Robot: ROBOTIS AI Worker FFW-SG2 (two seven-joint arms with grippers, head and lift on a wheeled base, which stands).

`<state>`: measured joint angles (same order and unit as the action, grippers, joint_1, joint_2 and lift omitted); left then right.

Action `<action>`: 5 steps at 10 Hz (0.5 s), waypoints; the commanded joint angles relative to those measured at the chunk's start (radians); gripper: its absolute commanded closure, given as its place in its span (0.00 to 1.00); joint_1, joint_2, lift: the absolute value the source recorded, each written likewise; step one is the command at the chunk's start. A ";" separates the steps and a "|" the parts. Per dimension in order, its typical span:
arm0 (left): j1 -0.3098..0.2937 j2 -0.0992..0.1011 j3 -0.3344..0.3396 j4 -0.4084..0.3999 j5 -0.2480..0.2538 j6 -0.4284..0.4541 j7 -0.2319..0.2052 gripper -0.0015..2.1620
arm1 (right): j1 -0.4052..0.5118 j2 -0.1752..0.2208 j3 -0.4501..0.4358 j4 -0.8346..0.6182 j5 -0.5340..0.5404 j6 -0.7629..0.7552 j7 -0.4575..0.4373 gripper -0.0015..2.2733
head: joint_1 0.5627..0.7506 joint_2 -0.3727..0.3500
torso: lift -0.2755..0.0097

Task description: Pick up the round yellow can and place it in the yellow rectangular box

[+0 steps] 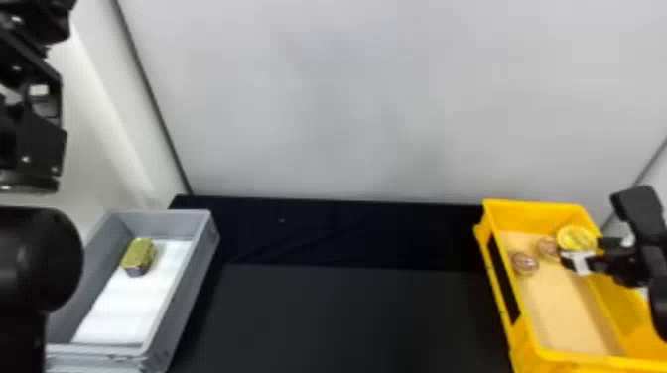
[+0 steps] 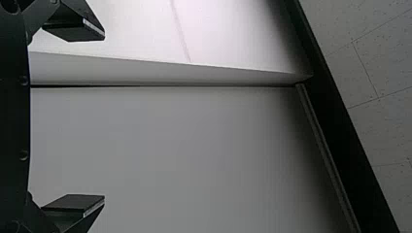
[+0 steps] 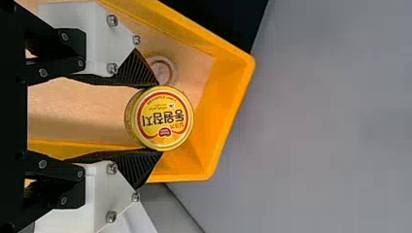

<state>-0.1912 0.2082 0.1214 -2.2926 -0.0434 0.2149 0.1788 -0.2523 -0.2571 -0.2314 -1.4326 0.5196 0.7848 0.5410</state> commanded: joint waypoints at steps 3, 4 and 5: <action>0.001 0.002 0.003 -0.001 0.000 0.002 -0.001 0.05 | 0.018 -0.002 -0.042 0.087 -0.041 0.026 -0.001 0.28 | 0.53 0.59 | 0.96; -0.001 0.002 0.003 -0.001 0.000 0.002 -0.001 0.05 | 0.018 -0.008 -0.054 0.127 -0.079 0.030 -0.002 0.28 | 0.53 0.59 | 0.96; -0.001 0.002 0.001 -0.001 0.000 0.002 -0.001 0.05 | 0.018 -0.018 -0.052 0.155 -0.107 0.041 -0.015 0.28 | 0.53 0.59 | 0.96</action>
<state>-0.1904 0.2103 0.1240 -2.2934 -0.0431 0.2159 0.1780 -0.2352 -0.2645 -0.2795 -1.3187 0.4523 0.8151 0.5341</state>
